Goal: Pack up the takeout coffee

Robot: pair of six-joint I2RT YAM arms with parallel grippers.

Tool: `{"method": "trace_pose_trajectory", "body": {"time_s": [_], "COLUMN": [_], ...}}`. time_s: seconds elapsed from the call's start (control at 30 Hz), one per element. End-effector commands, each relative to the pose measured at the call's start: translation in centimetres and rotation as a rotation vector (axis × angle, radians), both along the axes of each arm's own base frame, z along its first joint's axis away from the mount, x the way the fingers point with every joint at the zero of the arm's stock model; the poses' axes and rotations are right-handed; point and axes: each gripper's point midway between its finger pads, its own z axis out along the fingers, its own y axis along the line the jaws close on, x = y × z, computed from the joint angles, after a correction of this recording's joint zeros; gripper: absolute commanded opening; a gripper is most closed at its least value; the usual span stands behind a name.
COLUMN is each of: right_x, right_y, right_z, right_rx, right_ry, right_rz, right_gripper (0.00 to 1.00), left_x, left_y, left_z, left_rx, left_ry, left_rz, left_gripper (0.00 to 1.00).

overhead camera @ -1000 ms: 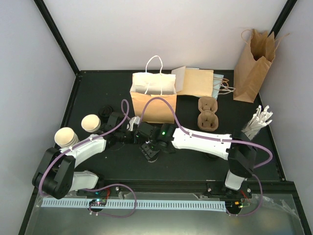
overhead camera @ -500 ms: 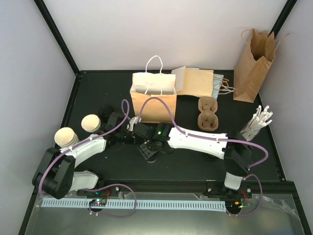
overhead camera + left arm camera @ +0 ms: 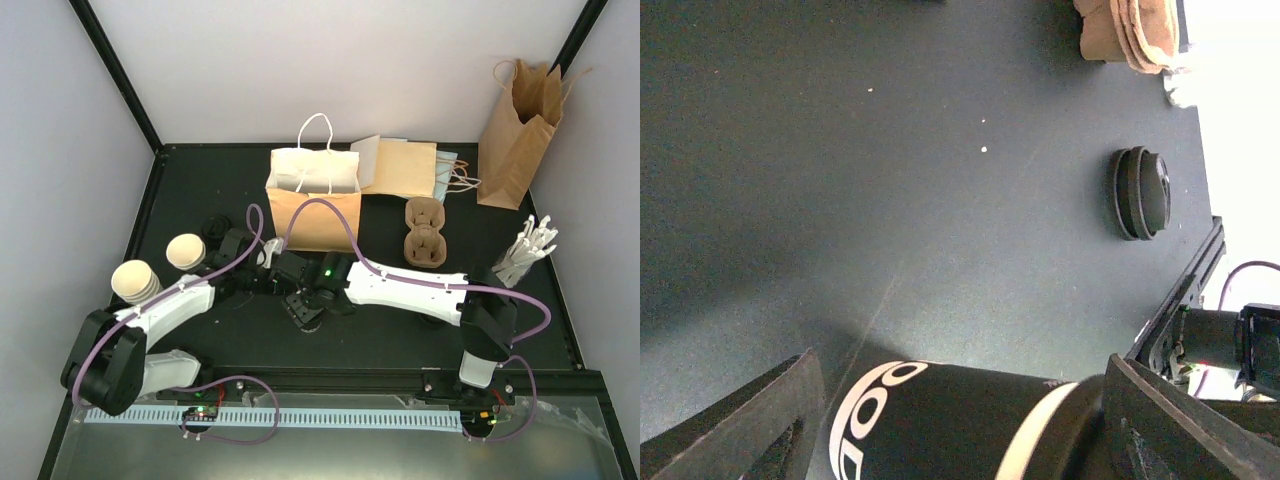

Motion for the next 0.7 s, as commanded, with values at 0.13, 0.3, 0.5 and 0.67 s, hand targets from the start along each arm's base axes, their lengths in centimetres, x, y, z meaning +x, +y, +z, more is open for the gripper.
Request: {"method": "trace_pose_trajectory", "body": {"time_s": [0.13,0.3,0.5,0.67], "right_x": [-1.9,-0.9,-0.7,-0.8], "right_y": [-6.7,-6.6,-6.2,-6.5], "right_z": [-7.0,-6.4,-6.6,-6.9], "right_rx": [-0.355,-0.334,-0.31,-0.306], "right_ry": [0.089,0.048,0.033,0.027], "right_rz": [0.027,0.016,0.029,0.035], "right_gripper": [0.72,0.73,0.73,0.72], "left_x": [-0.4,-0.5,-2.1,-4.2], "left_y": [1.6,2.6,3.2,3.1], "left_z": [0.7,2.3,4.9,5.2], "left_rx": [0.104,0.132,0.096,0.021], "left_ry": [-0.034,-0.076,-0.082,-0.036], "left_rz": [0.057,0.091,0.116,0.107], "left_gripper": [0.81,0.81,0.81,0.8]}}
